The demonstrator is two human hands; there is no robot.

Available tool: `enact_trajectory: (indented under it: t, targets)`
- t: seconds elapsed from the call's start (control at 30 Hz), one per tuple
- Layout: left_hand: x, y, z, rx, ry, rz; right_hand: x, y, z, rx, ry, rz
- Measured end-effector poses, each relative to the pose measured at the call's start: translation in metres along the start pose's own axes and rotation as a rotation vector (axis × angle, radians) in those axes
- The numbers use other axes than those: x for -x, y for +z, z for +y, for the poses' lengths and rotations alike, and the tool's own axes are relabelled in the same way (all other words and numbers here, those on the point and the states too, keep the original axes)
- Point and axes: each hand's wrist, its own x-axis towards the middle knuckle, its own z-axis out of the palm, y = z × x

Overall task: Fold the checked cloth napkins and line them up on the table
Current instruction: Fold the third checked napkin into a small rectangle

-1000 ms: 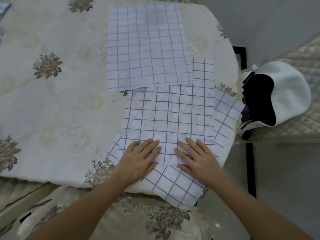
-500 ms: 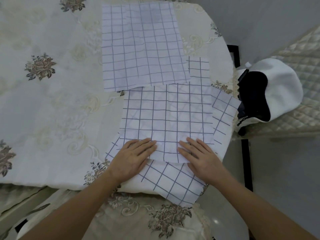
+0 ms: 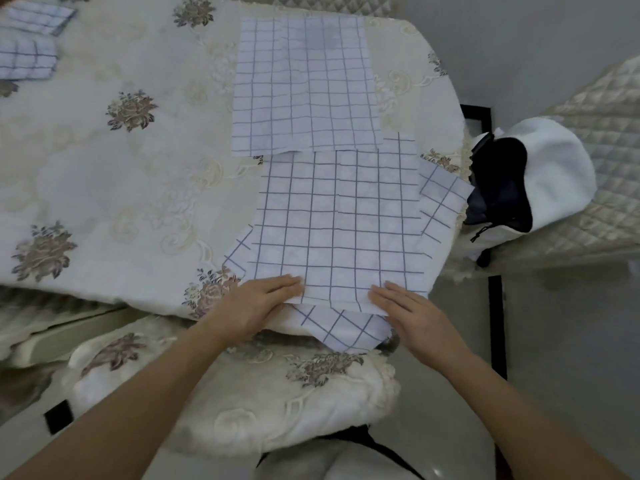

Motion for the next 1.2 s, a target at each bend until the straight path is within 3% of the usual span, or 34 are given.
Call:
enact_trajectory:
  t: [0.2,0.4,0.57,0.73,0.93,1.2]
  targets:
    - [0.019,-0.036,0.050,0.061,-0.162,-0.109,0.024,-0.028,-0.017,-0.096,0.068,-0.011]
    - [0.063,-0.034,0.078,0.126,-0.228,-0.213,0.040,-0.052,-0.039,-0.216,0.067,-0.139]
    - [0.064,-0.057,0.085,0.173,-0.300,-0.196,0.021,-0.073,-0.039,-0.234,0.081,-0.203]
    - [0.009,-0.080,0.055,0.104,-0.353,-0.048,-0.049,-0.084,-0.018,-0.091,0.136,-0.145]
    - [-0.063,-0.080,-0.021,0.016,-0.430,-0.029,-0.157,-0.073,0.026,0.056,0.199,-0.265]
    - [-0.085,-0.051,-0.098,-0.057,-0.502,0.052,-0.238,-0.013,0.065,0.133,0.153,-0.360]
